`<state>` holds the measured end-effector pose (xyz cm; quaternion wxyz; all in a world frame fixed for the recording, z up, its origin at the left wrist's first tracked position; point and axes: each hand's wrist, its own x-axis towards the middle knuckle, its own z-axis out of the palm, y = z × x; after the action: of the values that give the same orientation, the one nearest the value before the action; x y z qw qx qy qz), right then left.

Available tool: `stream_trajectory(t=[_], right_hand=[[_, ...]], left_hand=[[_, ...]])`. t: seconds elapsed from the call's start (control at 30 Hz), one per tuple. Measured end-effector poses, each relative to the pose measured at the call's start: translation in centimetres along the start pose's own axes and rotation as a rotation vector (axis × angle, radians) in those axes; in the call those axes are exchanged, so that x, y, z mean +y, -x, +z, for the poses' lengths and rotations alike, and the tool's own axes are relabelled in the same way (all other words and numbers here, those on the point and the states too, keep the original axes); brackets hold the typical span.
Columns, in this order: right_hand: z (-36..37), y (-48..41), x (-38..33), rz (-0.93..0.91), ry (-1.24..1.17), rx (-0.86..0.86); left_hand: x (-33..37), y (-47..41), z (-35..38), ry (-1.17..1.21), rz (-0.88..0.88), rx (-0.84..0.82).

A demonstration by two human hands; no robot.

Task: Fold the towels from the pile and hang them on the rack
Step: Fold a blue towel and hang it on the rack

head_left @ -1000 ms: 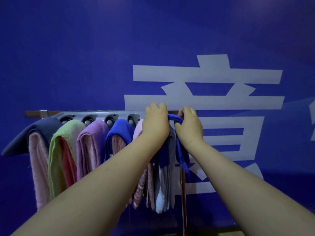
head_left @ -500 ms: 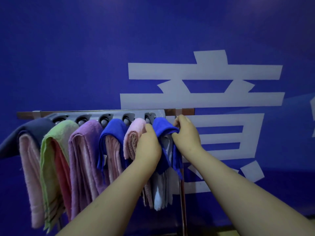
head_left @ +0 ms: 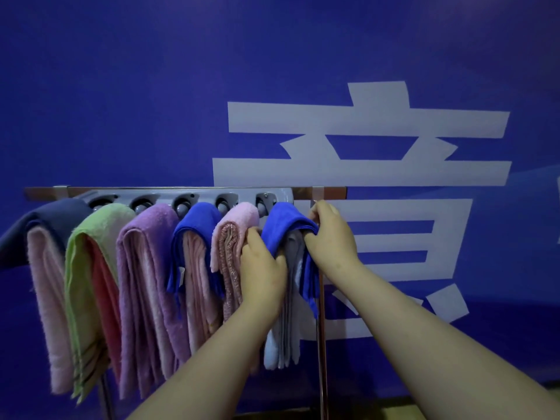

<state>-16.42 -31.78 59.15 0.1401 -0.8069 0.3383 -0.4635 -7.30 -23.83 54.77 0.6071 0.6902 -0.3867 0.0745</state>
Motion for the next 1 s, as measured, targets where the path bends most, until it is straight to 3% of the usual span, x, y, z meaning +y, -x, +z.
stream_trajectory(t=[0.3,0.5,0.67,0.73,0.87,1.0], right_hand=[[0.2,-0.1,-0.1,-0.006,0.006,0.033],[0.9,0.0,0.3,0.006,-0.015,0.006],[1.8,0.8,1.5,0.051,0.084,-0.117],[2.0,1.2,2.2,0.056,0.110,-0.114],[2.3,1.4,2.9,0.044,0.169,-0.119],[3.5,2.1,2.8,0.112,0.160,-0.183]], left_hand=[[-1.8,-0.6,-0.5,-0.107,0.045,-0.058],[-4.2,-0.8,0.8,0.017,-0.185,-0.243],[-5.1,-1.7,0.5,-0.064,-0.218,-0.073],[-5.1,-1.5,0.2,-0.056,-0.239,-0.085],[-5.1,-2.4,1.3,-0.060,-0.213,-0.224],[-4.7,-0.9,1.2,0.017,-0.214,-0.474]])
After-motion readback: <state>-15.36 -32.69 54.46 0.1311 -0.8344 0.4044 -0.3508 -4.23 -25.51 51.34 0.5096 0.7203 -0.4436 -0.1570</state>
